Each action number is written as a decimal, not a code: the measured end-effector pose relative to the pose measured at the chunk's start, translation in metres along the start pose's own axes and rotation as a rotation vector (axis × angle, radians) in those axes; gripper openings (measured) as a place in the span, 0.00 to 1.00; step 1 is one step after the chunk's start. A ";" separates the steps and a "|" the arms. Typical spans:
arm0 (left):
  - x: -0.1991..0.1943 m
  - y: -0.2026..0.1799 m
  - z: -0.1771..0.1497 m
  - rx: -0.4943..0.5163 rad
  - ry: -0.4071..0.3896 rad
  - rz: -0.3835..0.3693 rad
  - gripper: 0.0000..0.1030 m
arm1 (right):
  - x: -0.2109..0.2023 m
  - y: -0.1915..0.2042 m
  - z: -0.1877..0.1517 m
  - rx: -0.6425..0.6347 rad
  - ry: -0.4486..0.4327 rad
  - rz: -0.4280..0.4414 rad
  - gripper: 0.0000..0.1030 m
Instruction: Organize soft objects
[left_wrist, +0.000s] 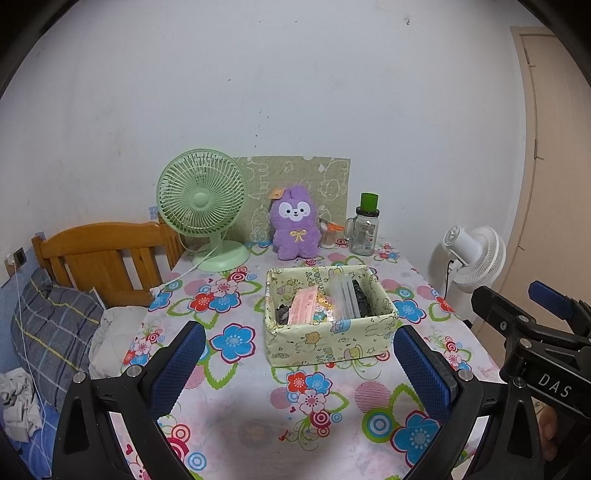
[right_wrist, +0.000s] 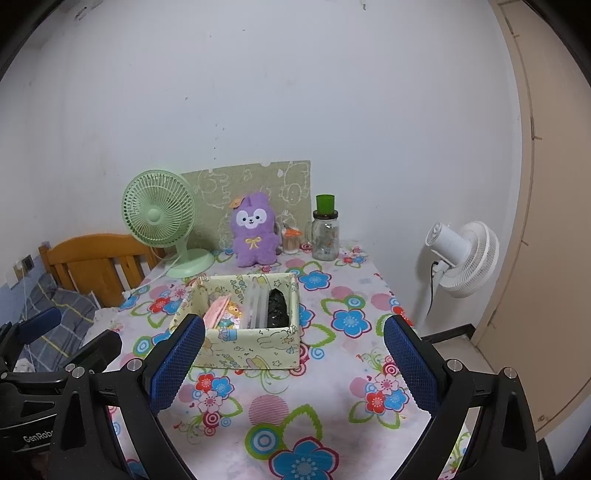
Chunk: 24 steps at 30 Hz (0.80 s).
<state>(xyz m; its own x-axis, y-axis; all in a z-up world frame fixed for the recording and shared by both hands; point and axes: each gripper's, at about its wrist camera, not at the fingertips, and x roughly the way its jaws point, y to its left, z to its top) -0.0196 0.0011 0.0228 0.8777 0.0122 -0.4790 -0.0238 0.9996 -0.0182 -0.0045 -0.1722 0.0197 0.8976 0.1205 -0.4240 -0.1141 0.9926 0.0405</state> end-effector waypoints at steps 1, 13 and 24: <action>0.000 0.000 0.000 0.001 0.000 0.001 1.00 | 0.000 0.000 0.000 0.000 0.000 0.000 0.96; 0.000 0.002 -0.001 0.001 0.006 0.000 1.00 | 0.003 0.002 -0.001 -0.001 0.014 0.001 0.96; 0.000 0.002 -0.001 0.001 0.004 0.001 1.00 | 0.004 0.001 0.000 -0.001 0.019 0.002 0.96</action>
<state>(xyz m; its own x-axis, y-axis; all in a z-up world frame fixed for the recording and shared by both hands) -0.0198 0.0034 0.0216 0.8757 0.0128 -0.4828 -0.0240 0.9996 -0.0171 -0.0015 -0.1703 0.0178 0.8893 0.1221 -0.4406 -0.1162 0.9924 0.0405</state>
